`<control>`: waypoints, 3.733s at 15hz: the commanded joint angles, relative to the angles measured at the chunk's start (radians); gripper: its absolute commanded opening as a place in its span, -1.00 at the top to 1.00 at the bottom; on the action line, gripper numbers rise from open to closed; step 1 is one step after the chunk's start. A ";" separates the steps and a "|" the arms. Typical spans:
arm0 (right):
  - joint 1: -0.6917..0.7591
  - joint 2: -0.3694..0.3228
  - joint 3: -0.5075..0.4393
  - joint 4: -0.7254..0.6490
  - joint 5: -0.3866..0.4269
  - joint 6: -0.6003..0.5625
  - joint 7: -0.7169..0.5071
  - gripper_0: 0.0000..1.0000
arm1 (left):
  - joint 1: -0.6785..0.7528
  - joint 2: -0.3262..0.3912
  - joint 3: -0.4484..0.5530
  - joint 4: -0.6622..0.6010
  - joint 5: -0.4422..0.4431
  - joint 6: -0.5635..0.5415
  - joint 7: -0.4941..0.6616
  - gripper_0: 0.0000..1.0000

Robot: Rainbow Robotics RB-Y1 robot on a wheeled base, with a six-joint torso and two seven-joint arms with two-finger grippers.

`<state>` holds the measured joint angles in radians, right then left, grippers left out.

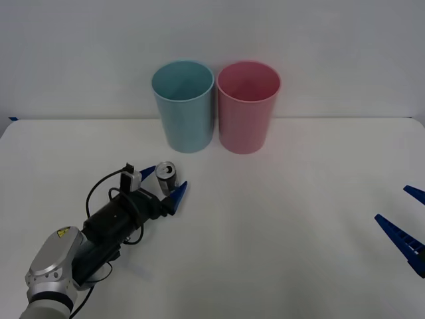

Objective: Grasp the object on the table and drop it into the matching bin: aluminum can to the light blue bin, PET bottle to the pink bin.

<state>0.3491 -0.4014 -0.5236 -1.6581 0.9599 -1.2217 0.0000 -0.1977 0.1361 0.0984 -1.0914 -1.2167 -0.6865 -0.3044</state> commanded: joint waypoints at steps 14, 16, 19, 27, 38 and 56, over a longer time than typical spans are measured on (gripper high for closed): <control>0.000 0.000 0.000 0.000 0.000 0.000 0.000 -1.00 | -0.023 -0.004 -0.006 0.025 -0.009 0.013 -0.028 1.00; 0.000 0.000 0.000 0.000 0.000 0.000 0.000 -1.00 | -0.023 -0.004 -0.005 0.025 -0.007 0.013 -0.027 1.00; 0.000 0.000 0.000 0.000 0.000 0.000 0.000 -1.00 | -0.022 0.007 -0.006 0.004 0.010 0.013 -0.018 1.00; 0.000 0.000 0.000 0.000 0.000 0.000 0.000 -1.00 | 0.047 0.188 -0.074 -0.199 0.194 0.024 0.096 1.00; 0.000 0.000 0.000 0.000 0.000 0.000 0.000 -1.00 | 0.118 0.366 0.030 -0.510 0.144 0.028 0.450 1.00; 0.000 0.000 0.000 0.000 0.000 0.000 0.000 -1.00 | -0.330 0.258 0.061 -0.348 -0.291 -0.028 0.863 1.00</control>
<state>0.3491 -0.4014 -0.5236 -1.6580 0.9599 -1.2217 0.0000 -0.4953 0.3999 0.1645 -1.4750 -1.4931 -0.7139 0.5588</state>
